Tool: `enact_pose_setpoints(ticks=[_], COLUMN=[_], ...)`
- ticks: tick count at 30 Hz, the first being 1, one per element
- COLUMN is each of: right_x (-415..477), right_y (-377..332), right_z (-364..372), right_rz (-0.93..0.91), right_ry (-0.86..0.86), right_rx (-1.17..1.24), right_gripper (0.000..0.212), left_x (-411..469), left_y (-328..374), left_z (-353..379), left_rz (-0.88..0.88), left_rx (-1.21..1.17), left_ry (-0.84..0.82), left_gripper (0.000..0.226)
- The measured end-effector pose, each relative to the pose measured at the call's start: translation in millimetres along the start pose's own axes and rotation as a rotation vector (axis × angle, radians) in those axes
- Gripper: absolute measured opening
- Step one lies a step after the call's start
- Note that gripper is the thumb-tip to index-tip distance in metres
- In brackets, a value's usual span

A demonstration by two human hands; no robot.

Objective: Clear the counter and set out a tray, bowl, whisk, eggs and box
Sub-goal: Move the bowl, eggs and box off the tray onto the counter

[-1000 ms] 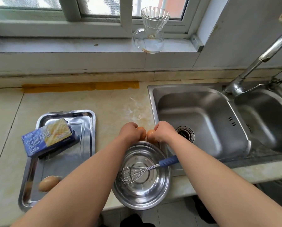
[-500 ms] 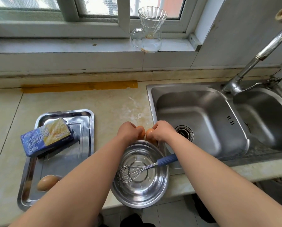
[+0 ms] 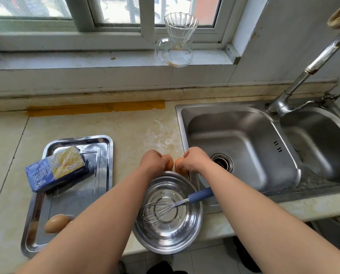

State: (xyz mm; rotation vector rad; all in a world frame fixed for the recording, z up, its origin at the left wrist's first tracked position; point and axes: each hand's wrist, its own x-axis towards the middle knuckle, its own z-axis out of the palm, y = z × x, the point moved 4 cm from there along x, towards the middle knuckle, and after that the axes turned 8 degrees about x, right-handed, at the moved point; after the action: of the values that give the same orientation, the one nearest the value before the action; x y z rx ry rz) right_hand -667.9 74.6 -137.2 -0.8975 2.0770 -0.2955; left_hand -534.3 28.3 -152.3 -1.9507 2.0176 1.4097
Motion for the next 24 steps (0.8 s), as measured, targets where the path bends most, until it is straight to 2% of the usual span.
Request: enact_pose_setpoints(ticks=[5,8,10,13,15,17,19,22,24], right_x=[-1.8,0.0,0.3,-3.4,-10.3,-20.6,-25.8,-44.5,-58.0], right_y=[-0.7,-1.8,-5.5,-13.3,-20.7,-30.1,-36.3,-54.7,-67.5], right_z=[-0.4,-1.0,-0.3,2.7,5.4,10.9,14.7,31.6,46.8], right_rz=[0.004,-0.004,-0.02,-0.034,-0.045,-0.072,-0.095,-0.134,-0.163], right_ry=[0.002,0.019,0.021,0.041,0.068,0.095,0.096,0.11,0.113], right_rx=[0.006,-0.007,-0.015,-0.033,-0.064,-0.073,-0.072,-0.072,-0.084], right_gripper=[0.037,0.045,0.047,0.055,0.06,0.06,0.059,0.054,0.052], left_x=[-2.9,-5.1,-6.3,-11.3,-17.7,-25.7,-29.0,-42.6,-54.5], left_y=[-0.1,-1.4,-3.7,-10.6,-16.9,-25.4,-32.3,-51.0,-67.2], left_z=[-4.1,-7.2,-10.4,-18.4,-28.7,-42.8,-51.5,-75.4,-92.6], left_rz=[-0.008,-0.023,-0.024,-0.045,-0.025,-0.006,-0.005,0.001,-0.006], left_rx=[0.01,0.011,-0.001,-0.025,-0.007,0.003,0.023,0.068,0.062], left_ry=[0.028,0.029,0.045,0.071,0.092,0.112,0.12,0.157,0.173], left_gripper=[0.023,0.027,0.019,0.045,0.049,0.043,0.02,0.033,0.028])
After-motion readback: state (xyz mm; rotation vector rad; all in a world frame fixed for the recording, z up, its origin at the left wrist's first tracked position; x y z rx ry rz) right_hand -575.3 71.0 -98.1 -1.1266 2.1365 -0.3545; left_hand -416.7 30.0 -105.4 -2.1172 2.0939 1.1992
